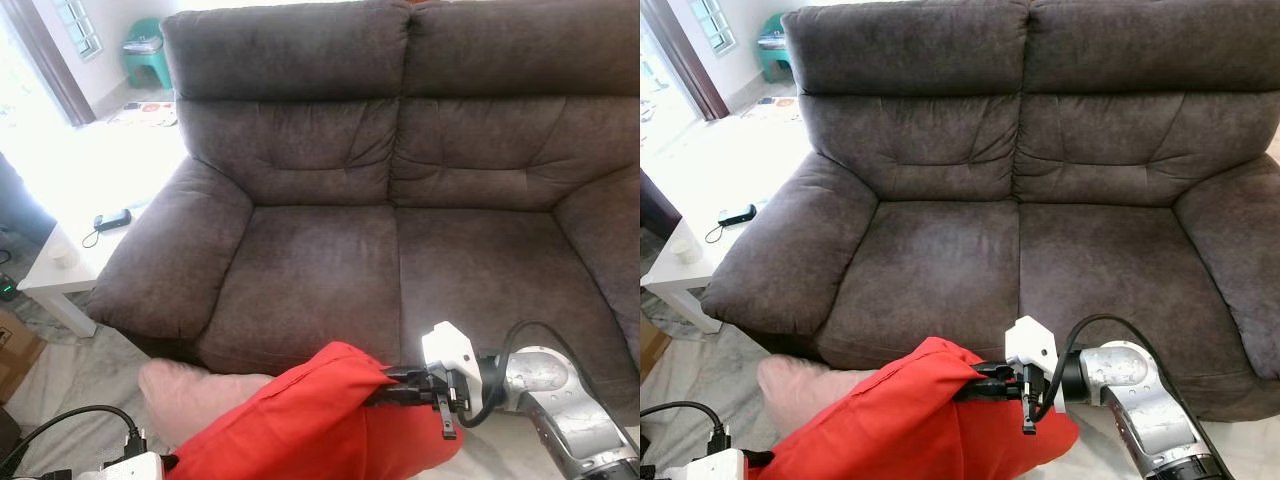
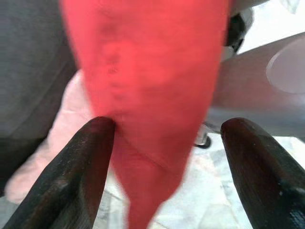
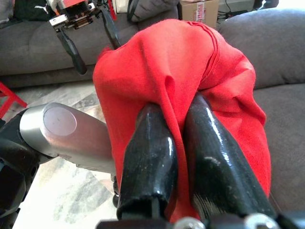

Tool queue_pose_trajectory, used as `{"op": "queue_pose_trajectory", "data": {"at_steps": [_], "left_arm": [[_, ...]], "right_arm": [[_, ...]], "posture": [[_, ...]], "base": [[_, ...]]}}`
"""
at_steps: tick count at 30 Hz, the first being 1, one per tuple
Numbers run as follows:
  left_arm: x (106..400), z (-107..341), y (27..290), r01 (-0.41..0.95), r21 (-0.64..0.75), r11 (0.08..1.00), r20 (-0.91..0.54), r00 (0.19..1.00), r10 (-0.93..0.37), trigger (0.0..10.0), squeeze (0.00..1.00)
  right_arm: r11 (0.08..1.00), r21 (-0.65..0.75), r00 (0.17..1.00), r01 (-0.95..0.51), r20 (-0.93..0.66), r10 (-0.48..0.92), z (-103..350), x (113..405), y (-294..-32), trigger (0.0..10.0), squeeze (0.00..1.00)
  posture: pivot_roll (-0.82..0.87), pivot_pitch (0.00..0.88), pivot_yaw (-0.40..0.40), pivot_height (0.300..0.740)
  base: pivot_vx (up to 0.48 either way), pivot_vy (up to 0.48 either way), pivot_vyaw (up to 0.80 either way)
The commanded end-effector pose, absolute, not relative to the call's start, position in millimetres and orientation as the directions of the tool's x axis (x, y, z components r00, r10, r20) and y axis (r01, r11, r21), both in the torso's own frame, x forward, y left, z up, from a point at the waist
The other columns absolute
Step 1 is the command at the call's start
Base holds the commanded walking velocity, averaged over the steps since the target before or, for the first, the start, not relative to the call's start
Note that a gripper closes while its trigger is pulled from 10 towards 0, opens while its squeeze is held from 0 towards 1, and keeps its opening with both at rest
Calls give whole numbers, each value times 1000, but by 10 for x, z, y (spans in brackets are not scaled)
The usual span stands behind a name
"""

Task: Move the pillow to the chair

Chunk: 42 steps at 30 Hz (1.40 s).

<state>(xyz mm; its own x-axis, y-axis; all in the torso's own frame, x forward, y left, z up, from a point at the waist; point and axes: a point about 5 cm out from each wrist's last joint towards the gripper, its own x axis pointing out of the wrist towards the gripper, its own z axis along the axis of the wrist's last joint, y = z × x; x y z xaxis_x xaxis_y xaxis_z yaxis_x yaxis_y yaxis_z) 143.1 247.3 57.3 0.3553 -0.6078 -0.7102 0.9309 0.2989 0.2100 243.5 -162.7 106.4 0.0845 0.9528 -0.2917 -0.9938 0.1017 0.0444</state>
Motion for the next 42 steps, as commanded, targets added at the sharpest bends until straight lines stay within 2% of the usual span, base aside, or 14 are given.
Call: {"op": "queue_pose_trajectory", "data": {"at_steps": [1,10,13,19,27,37,38,39,42], "left_arm": [[1448,567,2522,924,237,299,-717,374,-588,10000,0],[1448,474,2527,925,207,319,-722,364,-588,10000,0],[1434,426,2506,920,169,354,-713,362,-600,10000,0],[1419,366,2523,921,163,353,-722,356,-594,10000,0],[1490,331,2584,901,214,377,-726,405,-556,10000,0],[1563,285,2536,878,249,408,-692,456,-559,10000,0],[1573,288,2526,875,253,412,-685,463,-562,3412,0],[1586,293,2508,872,260,415,-674,472,-569,0,0],[1590,297,2487,872,253,420,-660,473,-584,0,0]], "right_arm": [[55,-41,62,-998,-214,975,1283,2477,-1553,10000,0],[57,-47,66,-997,-211,975,1304,2493,-1556,10000,0],[59,-46,68,-997,-212,975,1305,2492,-1559,10000,0],[62,-46,70,-997,-211,975,1303,2487,-1561,10000,0],[58,-44,66,-997,-209,976,1303,2473,-1560,10000,0],[66,-52,75,-996,-209,975,1317,2479,-1575,10000,0],[67,-52,77,-996,-210,975,1318,2482,-1579,10000,0],[69,-53,78,-996,-210,975,1319,2486,-1580,10000,0],[68,-54,77,-996,-209,975,1322,2490,-1575,10000,0]], "posture": [[69,54,49,740],[68,58,49,740],[65,58,49,740],[61,56,49,740],[58,51,47,740],[49,43,46,740],[49,41,46,740],[48,40,46,740],[48,40,46,740]], "base": [[0,0,0],[0,0,0],[0,0,0],[0,0,0],[0,0,0],[0,0,0],[0,0,0],[0,0,0],[0,0,0]]}}
